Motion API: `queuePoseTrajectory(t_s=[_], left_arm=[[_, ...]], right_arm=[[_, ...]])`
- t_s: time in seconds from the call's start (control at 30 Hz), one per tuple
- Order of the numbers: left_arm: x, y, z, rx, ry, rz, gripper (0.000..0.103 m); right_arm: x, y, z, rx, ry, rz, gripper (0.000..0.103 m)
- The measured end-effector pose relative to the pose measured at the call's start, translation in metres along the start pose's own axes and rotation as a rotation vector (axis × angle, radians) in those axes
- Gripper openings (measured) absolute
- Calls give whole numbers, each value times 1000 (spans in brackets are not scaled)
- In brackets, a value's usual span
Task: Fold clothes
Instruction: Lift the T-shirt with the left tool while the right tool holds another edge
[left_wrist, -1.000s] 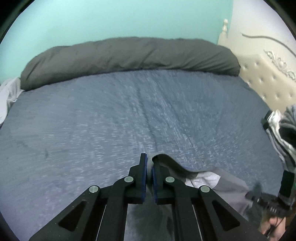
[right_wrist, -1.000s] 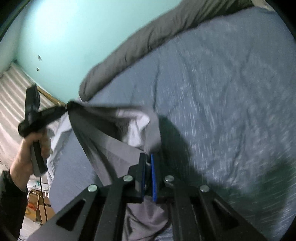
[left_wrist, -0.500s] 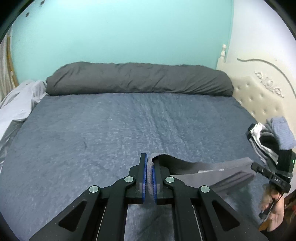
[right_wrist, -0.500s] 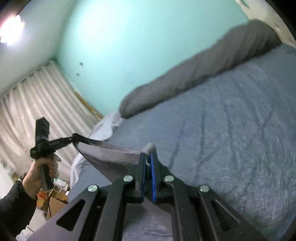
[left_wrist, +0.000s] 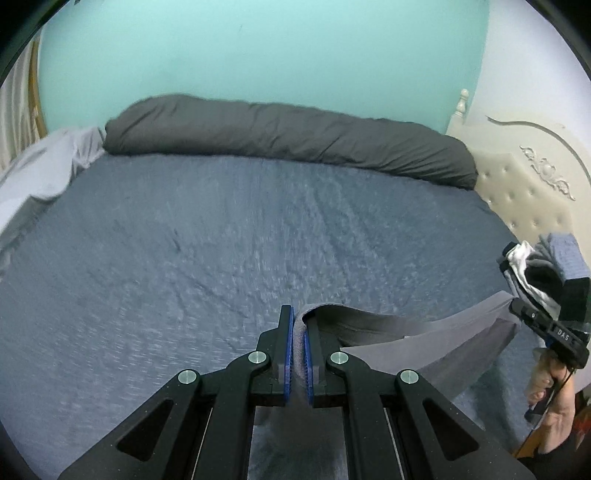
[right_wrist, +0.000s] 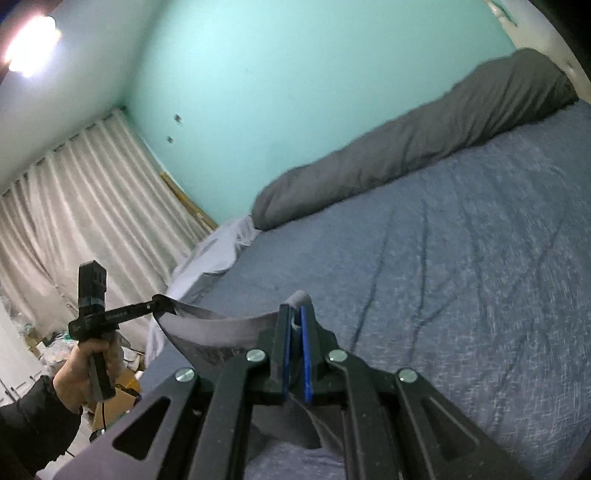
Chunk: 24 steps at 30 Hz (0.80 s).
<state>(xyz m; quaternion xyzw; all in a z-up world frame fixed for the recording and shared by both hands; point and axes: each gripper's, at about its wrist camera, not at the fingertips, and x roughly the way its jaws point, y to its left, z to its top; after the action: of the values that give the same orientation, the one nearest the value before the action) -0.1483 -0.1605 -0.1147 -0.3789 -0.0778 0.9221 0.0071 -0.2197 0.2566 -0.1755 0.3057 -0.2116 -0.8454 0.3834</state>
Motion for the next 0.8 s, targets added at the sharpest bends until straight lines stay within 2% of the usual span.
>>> queuePoseTrajectory(t_s=[0.1,0.27,0.43,0.47,0.53,0.57,0.6,0.67,0.8], left_arm=[[43,5,-10,-40,20,-9,5],[114,13,-23,-100,49,-24,5],[165,17,-25,-149,59,-33,8],[175,18,-25,-150,66,-34,10],[189,22,-26,-156,79,-33,27],[192,26,-27,-165,81,-34,42],[194,30,-27,-181,78,-44,45],[195,40,-30,-209,72,-60,45],[189,50,-40,-197,33,-51,45]], right_arm=[[26,-26,-4,23,40,-74,5],[62,-56,-10,-23,111,-220,5],[93,-81,-19,-26,169,-292,5],[98,-85,-20,-22,175,-298,5],[108,-90,-22,-20,188,-309,5],[113,-93,-23,-20,195,-315,5],[117,-94,-23,-21,203,-321,5],[124,-98,-26,-22,221,-327,5],[124,-104,-30,2,227,-337,5]])
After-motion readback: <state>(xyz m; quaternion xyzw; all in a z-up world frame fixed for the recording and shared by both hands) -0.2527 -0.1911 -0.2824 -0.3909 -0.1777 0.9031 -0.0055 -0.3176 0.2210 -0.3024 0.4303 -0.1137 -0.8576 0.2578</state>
